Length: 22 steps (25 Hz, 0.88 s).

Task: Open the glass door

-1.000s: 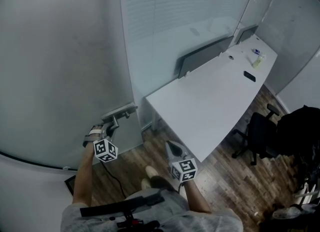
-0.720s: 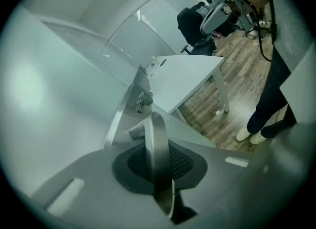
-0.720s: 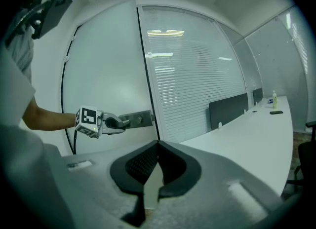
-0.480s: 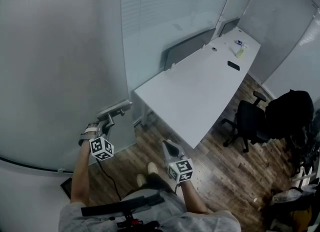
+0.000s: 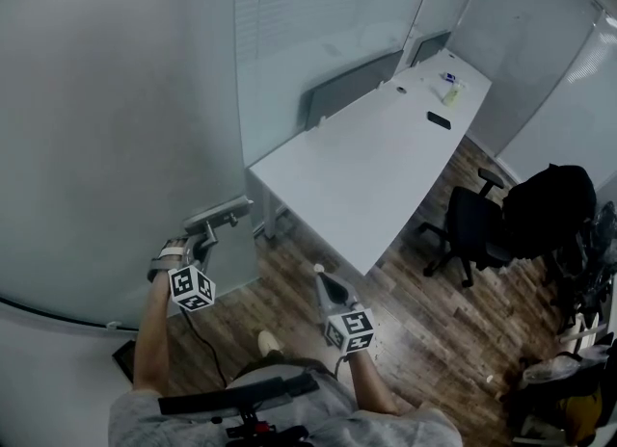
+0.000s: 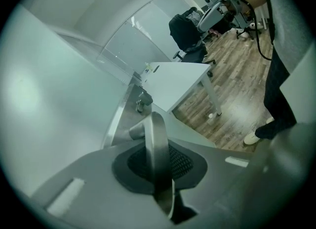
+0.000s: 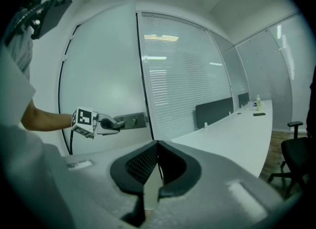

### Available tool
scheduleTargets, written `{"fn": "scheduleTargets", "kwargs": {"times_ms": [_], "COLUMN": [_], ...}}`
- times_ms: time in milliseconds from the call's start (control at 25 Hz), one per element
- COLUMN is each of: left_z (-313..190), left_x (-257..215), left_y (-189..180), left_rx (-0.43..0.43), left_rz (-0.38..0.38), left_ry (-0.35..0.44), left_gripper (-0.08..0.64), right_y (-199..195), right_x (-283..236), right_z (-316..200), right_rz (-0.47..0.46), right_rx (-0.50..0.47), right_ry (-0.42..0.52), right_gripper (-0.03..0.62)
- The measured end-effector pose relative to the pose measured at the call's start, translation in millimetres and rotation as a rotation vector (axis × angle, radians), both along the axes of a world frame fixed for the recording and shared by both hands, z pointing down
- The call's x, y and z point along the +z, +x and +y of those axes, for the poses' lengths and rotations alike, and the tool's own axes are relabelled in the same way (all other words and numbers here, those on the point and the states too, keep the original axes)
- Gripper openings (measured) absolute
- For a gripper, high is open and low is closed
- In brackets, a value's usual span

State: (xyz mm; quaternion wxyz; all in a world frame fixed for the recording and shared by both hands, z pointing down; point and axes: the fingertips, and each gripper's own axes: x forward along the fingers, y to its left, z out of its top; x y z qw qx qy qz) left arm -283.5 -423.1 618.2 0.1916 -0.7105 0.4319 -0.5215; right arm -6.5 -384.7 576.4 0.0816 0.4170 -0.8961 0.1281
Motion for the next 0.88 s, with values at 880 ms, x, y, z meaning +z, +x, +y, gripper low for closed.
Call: {"fn": "scheduleTargets", "kwargs": {"times_ms": [880], "left_z": [81.1], "left_x": [1.6], "left_y": [52.5], "left_rx": [0.096], "left_rz": [-0.010], "left_ry": [0.002], "left_gripper": [0.034], "right_y": [47.7], "right_x": [2.1], "right_z": [76.3], "right_rz": [-0.015], "right_rx": [0.033], "right_ry": [0.004], "right_gripper": [0.002]}}
